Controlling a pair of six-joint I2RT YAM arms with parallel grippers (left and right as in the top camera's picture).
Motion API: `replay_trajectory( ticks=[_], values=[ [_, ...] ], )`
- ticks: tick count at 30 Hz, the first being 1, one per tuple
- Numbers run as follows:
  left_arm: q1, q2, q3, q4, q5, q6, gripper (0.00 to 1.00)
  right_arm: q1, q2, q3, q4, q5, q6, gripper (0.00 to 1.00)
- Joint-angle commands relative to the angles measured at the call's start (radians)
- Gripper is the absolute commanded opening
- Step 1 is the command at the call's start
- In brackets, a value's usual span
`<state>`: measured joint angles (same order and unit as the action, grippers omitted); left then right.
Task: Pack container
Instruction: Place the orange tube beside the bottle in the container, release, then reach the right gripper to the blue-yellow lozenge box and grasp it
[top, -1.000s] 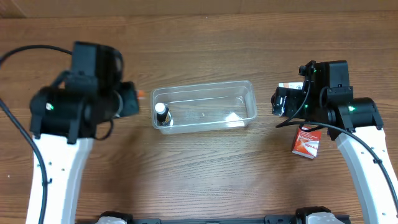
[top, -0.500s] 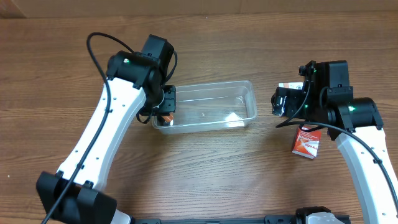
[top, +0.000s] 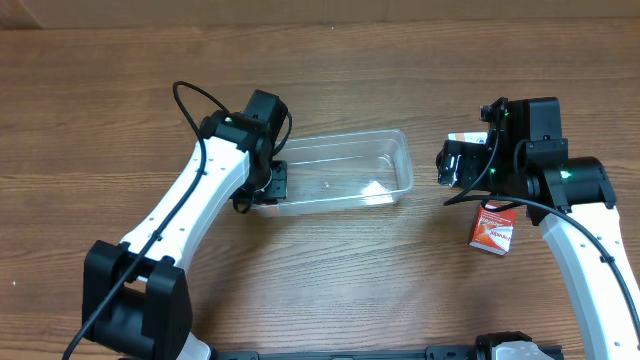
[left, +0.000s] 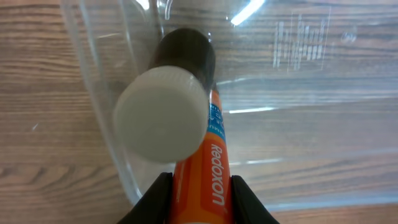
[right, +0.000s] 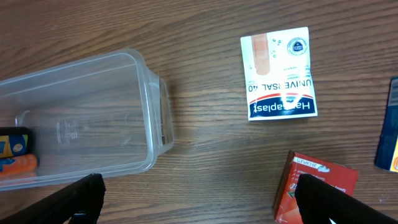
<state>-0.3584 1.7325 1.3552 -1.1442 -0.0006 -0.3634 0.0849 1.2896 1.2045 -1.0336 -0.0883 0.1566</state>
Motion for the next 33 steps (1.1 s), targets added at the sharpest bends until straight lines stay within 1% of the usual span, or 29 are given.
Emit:
replay_trajectory(
  ticks=[1,2,3,6,8,10,14,15,17,19,21,23,24,26,28,31,33],
  values=[
    [-0.005,0.001,-0.006,0.018,-0.014,0.013,0.35,-0.002,0.000,0.026,0.003,0.008,-0.003,1.00],
    [-0.005,0.001,-0.006,0.020,-0.014,0.014,0.44,-0.002,0.000,0.026,0.003,0.008,-0.003,1.00],
    [-0.005,0.001,-0.006,0.022,-0.014,0.023,0.51,-0.002,0.000,0.026,0.003,0.008,-0.003,1.00],
    [-0.005,0.001,-0.006,0.042,-0.019,0.030,0.68,-0.002,0.000,0.026,0.003,0.008,-0.003,1.00],
    [-0.005,0.001,0.001,0.054,-0.026,0.039,0.77,-0.002,0.000,0.026,0.003,0.008,-0.003,1.00],
    [-0.005,0.001,0.044,0.051,-0.025,0.040,0.82,-0.002,0.000,0.026,0.002,0.008,-0.003,1.00],
    [-0.005,-0.001,0.203,0.000,-0.025,0.053,0.85,-0.002,0.000,0.026,-0.010,0.008,-0.003,1.00],
    [-0.005,-0.001,0.258,-0.031,-0.025,0.053,0.86,-0.002,0.000,0.026,-0.010,0.008,-0.003,1.00],
    [-0.004,-0.005,0.396,-0.131,-0.045,0.053,0.89,-0.002,-0.001,0.026,-0.015,0.008,-0.003,1.00],
    [0.013,-0.040,0.471,-0.185,-0.056,0.053,0.91,-0.002,-0.001,0.027,-0.021,0.009,0.001,1.00],
    [0.053,-0.095,0.497,-0.193,-0.053,0.051,0.92,-0.002,0.000,0.051,-0.017,0.026,0.005,1.00],
    [0.146,-0.187,0.501,-0.189,-0.027,0.033,0.98,-0.002,0.008,0.154,-0.006,0.152,0.016,1.00],
    [0.220,-0.239,0.501,-0.188,0.014,0.034,1.00,-0.003,0.027,0.212,0.003,0.215,0.005,1.00],
    [0.323,-0.289,0.501,-0.193,0.031,0.037,1.00,-0.029,0.116,0.322,-0.002,0.245,-0.057,1.00],
    [0.394,-0.298,0.501,-0.202,0.033,0.038,1.00,-0.095,0.264,0.360,-0.004,0.216,-0.072,1.00],
    [0.434,-0.286,0.499,-0.204,0.050,0.038,1.00,-0.154,0.450,0.360,-0.013,0.183,-0.128,1.00],
    [0.439,-0.274,0.499,-0.204,0.050,0.038,1.00,-0.165,0.571,0.360,-0.007,0.175,-0.161,1.00]
  ],
)
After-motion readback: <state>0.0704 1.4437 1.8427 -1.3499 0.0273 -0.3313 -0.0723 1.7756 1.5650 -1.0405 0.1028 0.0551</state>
